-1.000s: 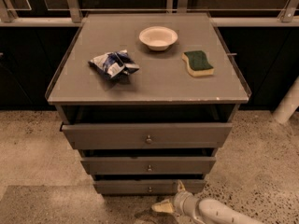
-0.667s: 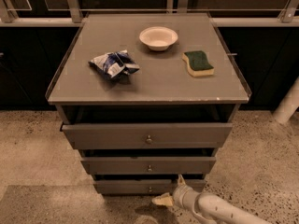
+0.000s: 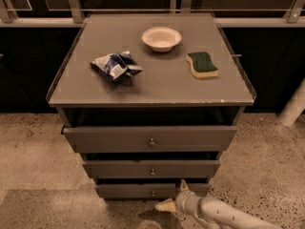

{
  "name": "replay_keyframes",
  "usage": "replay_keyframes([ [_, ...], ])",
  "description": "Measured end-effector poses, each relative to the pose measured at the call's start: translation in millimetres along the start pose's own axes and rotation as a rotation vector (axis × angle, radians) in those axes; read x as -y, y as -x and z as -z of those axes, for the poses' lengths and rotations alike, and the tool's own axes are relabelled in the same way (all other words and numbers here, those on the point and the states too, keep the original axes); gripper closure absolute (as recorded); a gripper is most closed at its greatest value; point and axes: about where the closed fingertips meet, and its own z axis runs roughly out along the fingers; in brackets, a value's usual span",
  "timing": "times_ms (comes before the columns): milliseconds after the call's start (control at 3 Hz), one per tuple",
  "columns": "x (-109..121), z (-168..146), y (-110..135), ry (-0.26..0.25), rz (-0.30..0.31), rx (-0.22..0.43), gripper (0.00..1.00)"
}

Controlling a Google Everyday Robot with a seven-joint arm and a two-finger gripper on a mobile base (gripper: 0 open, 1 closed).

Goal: Open bottom drawer

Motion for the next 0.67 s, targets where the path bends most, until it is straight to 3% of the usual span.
replay_keyframes([
  [333, 11, -25, -15, -0.003, 0.004, -0.034, 0.00],
  [667, 33, -47, -16, -0.016, 0.053, -0.059, 0.00],
])
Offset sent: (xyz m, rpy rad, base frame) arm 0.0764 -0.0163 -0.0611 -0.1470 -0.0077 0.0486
